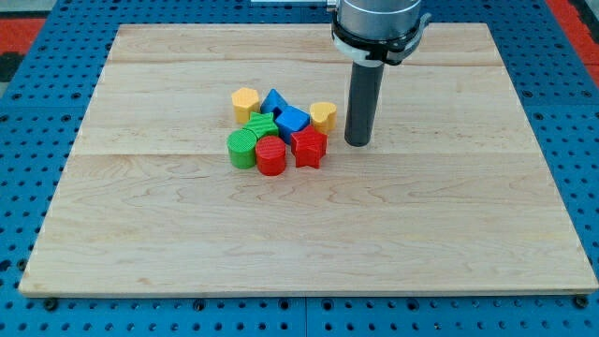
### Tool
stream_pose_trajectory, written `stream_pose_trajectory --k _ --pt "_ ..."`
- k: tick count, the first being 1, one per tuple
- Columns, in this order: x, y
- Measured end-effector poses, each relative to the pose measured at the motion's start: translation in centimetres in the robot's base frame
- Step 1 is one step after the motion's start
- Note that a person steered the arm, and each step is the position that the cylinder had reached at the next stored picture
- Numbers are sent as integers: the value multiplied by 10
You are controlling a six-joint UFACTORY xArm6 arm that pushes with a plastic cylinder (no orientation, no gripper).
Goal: Push the red star into the green star
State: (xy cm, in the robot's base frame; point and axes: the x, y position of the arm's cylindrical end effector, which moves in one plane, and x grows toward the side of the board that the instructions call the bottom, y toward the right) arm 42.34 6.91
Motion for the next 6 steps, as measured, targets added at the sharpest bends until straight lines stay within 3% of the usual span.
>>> stream_pose_trajectory --k 2,3,4,5,6 --pt "-43 2" --pt "-40 -1" --pt "14 5" --pt "29 -39" --pt "8 -62"
